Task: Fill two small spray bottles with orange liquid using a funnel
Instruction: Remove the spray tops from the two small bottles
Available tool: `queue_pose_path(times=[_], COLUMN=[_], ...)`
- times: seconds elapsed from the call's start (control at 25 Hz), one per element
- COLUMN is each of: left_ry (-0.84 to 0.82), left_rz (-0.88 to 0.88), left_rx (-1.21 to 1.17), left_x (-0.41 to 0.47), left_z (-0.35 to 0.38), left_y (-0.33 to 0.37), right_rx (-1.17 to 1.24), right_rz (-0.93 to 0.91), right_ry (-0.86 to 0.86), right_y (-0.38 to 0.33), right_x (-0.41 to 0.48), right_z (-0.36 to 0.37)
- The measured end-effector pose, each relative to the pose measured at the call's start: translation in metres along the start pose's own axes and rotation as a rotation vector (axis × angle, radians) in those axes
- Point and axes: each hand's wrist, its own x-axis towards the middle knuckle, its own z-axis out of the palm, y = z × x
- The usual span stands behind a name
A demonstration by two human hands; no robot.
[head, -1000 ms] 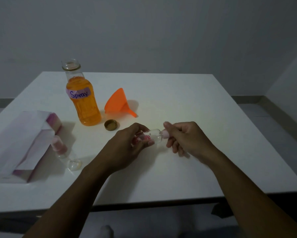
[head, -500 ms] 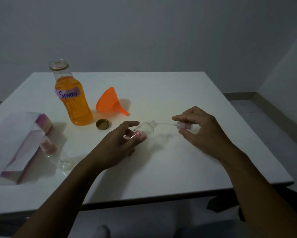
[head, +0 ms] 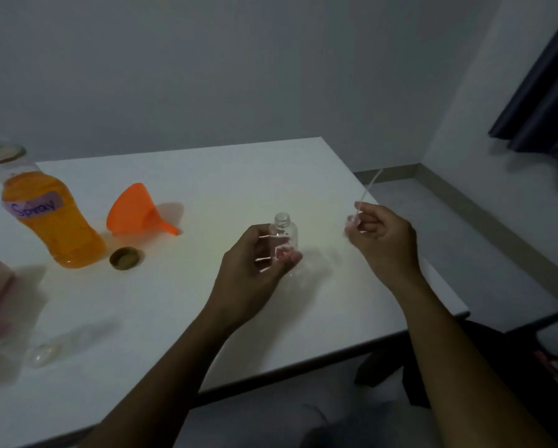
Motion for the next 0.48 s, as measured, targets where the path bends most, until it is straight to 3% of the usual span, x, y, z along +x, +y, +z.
queue_pose_path(times=[0.48], left_ry=[-0.033], left_rz=[0.085], left_rx=[0.023], left_x=[0.037], left_z=[0.082], left_y=[-0.010], right_rx=[-0.237], right_rz=[-0.177], right_ry=[0.094], right_y=[0.036], right_x=[0.016], right_z=[-0.010])
